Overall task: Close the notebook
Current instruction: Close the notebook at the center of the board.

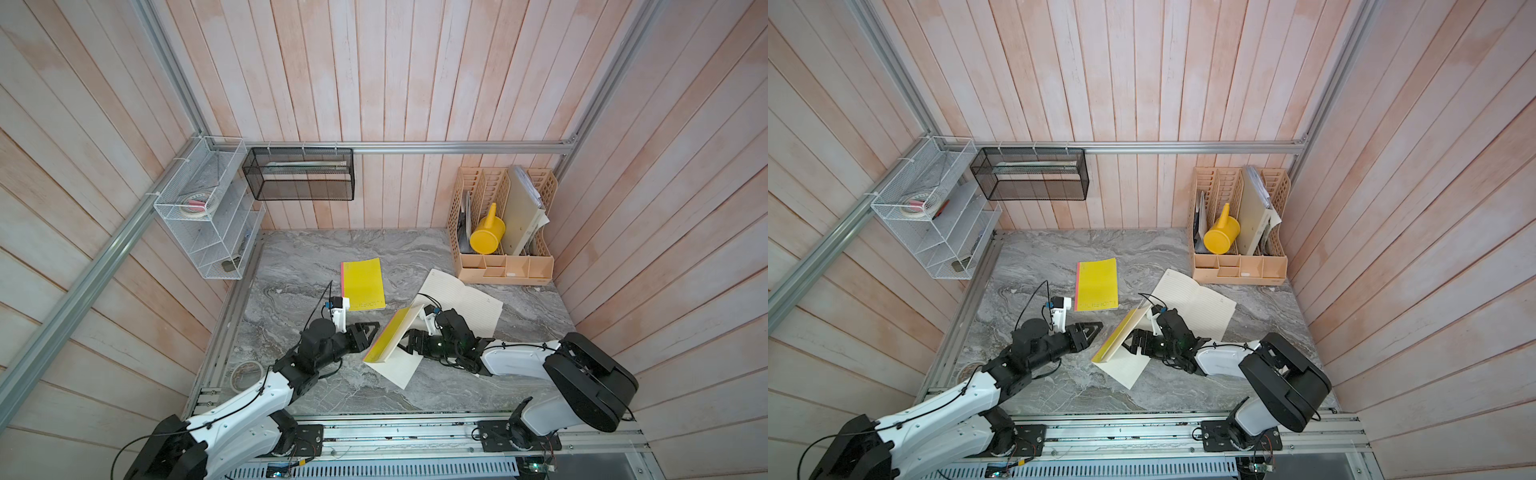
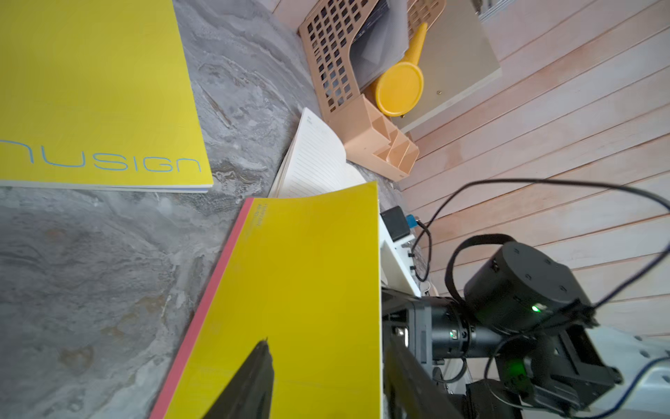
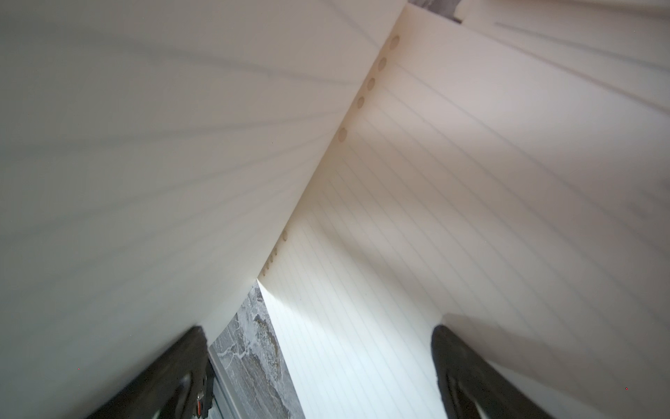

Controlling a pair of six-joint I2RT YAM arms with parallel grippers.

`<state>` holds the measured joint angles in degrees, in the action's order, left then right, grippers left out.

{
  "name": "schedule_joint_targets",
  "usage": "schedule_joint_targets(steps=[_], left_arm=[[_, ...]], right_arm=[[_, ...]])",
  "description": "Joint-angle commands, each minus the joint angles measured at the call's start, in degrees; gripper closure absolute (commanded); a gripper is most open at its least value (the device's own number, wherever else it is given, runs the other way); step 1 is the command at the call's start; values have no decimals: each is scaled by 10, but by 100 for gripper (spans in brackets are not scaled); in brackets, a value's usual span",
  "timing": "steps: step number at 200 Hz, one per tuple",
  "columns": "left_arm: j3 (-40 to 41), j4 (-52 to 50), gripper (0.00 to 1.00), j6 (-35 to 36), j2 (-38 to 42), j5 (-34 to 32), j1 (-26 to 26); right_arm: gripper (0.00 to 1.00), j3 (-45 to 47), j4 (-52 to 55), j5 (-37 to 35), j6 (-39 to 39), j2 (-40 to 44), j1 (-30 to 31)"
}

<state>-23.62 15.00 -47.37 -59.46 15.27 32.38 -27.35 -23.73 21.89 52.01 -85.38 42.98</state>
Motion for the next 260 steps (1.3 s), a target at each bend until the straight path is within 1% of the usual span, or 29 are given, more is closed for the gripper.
schedule_joint_targets(steps=[1,11,20,31,46,86,99,126,152,203,235,260], left_arm=[[-51,9,48,12,-104,166,-81],[-84,11,49,22,-168,244,-104],[-113,4,50,34,-217,294,-110],[-138,2,51,41,-262,332,-110],[-150,7,52,35,-298,354,-110],[-145,6,54,40,-334,360,-109],[-140,10,56,38,-347,364,-109],[-126,40,57,28,-364,373,-103],[-127,49,58,27,-385,374,-92],[-127,53,59,23,-414,338,-70],[-130,43,59,24,-419,328,-68],[-140,11,59,36,-400,320,-70]], right_arm=[[2,-4,56,-4,-6,0,5],[2,-9,63,-7,-9,4,6],[2,-15,71,-8,-13,6,6],[2,-21,81,-12,-17,8,7],[2,-28,89,-14,-21,14,6],[2,-57,140,-33,-39,43,6],[2,-63,155,-40,-43,52,6],[2,-85,190,-48,-57,56,6],[2,-104,211,-52,-62,63,6],[2,-167,281,-83,-92,86,9],[2,-171,253,-66,-88,75,12],[2,-142,201,-50,-68,58,16]])
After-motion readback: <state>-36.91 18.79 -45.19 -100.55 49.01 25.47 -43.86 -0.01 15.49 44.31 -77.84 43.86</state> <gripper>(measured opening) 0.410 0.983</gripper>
